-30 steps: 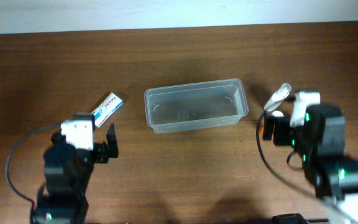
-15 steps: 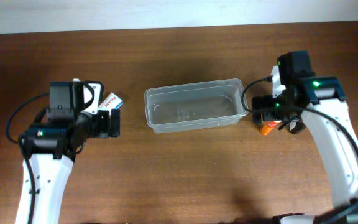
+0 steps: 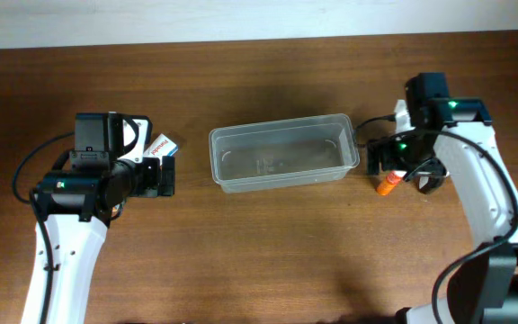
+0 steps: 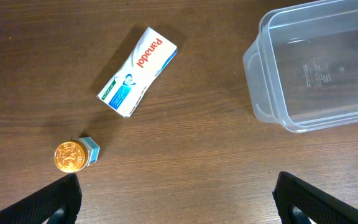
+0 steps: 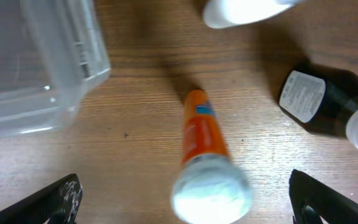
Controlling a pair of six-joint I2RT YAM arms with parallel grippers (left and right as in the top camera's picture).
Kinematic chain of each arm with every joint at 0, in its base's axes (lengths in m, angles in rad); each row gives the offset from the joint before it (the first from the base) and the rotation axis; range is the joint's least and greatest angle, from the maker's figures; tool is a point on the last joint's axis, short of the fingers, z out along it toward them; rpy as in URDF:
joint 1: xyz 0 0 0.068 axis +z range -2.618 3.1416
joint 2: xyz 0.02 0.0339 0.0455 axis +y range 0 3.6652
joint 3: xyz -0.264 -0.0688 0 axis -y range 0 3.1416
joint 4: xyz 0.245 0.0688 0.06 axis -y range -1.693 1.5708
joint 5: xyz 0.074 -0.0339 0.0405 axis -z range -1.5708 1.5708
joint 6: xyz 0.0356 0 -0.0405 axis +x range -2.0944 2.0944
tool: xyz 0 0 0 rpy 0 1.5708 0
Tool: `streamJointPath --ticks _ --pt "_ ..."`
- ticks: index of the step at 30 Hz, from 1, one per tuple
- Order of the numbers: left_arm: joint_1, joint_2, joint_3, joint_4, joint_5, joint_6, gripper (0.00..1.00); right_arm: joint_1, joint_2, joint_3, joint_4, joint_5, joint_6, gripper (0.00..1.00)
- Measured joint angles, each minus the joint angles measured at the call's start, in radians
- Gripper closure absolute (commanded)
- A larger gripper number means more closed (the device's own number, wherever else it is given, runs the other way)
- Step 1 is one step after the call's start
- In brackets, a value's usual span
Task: Pack container
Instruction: 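Lower the right gripper onto the orange tube and grasp it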
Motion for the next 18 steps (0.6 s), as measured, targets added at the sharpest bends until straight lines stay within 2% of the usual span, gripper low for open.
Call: streamJointPath --ticks 10,13,18 --pt "0.000 0.000 0.000 0.001 0.000 0.000 0.01 -0.027 0.068 0.000 0.005 -0.022 -0.030 0.02" --pt "0.000 0.000 0.000 0.001 0.000 0.000 0.01 -0.027 0.089 0.000 0.023 -0.026 -0.034 0.10" --pt "0.000 0.000 0.000 0.001 0.000 0.000 0.01 -0.027 0.108 0.000 0.044 -0.031 -0.036 0.34"
